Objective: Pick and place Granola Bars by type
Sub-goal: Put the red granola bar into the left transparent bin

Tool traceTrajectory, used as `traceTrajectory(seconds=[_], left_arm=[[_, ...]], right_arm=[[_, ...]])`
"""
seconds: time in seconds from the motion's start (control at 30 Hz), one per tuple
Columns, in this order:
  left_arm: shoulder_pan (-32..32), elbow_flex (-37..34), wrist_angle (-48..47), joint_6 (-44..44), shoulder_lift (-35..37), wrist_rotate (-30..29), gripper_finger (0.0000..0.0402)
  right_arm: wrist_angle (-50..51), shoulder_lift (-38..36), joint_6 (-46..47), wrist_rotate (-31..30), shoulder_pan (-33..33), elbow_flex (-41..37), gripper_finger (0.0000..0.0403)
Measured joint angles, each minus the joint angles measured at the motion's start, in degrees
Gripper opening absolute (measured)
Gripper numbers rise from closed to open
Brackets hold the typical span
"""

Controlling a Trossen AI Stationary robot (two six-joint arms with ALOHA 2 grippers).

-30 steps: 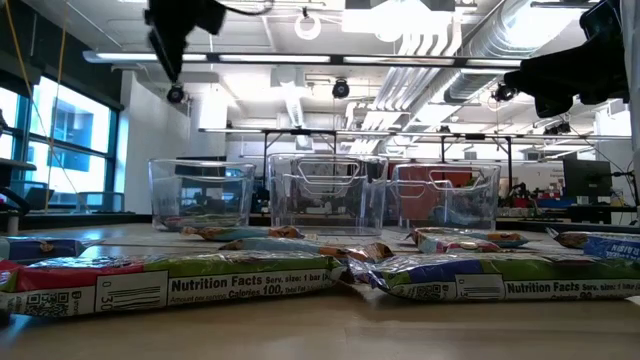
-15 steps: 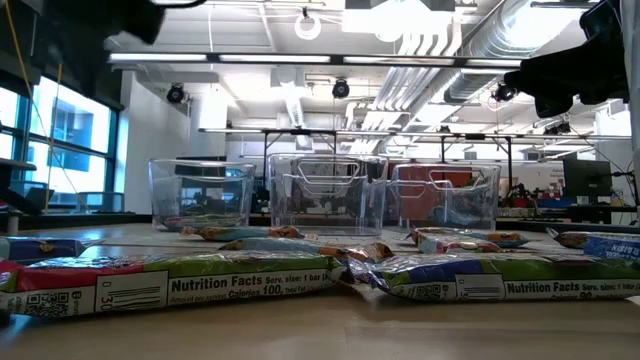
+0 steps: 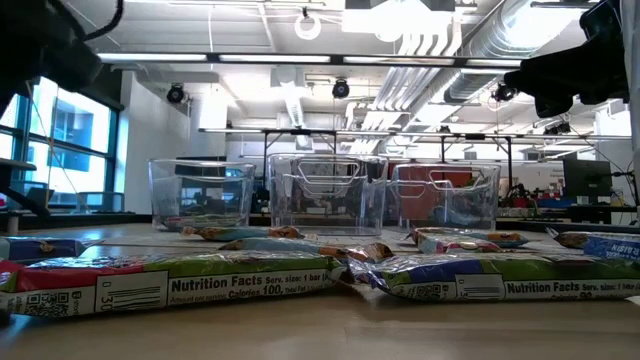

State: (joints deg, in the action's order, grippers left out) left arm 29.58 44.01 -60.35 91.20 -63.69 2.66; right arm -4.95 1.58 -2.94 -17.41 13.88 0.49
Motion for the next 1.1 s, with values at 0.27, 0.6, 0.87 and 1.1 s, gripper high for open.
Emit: traceTrajectory(seconds=[0.27,0.6,0.87,1.1], left_arm=[[1.56,-4.02,5.96,3.61,-1.15,-0.27,0.0184],[1.60,-6.89,9.12,-6.11,-1.22,-1.73,0.0184],[1.60,-8.55,20.59,-6.75,-1.35,-0.22,0.0184],[1.58,-8.64,17.82,-6.59,-4.64,0.95,0.0184]], right_arm=[[0.00,0.00,-0.02,0.00,0.01,0.02,0.0145],[0.02,0.00,-0.02,0.00,-0.01,0.02,0.0145],[0.02,0.00,-0.02,0.00,-0.01,0.00,0.0145],[0.02,0.00,-0.01,0.01,0.01,0.01,0.0145]])
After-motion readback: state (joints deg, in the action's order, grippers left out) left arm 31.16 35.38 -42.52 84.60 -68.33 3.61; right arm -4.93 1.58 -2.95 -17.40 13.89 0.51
